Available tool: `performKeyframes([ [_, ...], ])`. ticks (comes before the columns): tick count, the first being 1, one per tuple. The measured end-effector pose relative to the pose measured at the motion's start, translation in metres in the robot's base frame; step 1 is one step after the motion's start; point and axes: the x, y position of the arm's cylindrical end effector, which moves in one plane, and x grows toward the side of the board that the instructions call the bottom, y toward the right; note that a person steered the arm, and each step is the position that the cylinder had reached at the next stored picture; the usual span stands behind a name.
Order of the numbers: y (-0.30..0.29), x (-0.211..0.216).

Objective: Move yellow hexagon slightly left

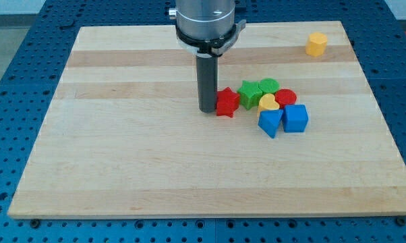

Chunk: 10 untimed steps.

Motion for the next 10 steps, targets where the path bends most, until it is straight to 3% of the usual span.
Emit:
performKeyframes([
  [2,-0.060,-0.021],
  [4,-0.056,-0.102],
  [6,0.023,-0.108],
  [9,0.226,-0.110],
  [10,0.279,-0.134],
])
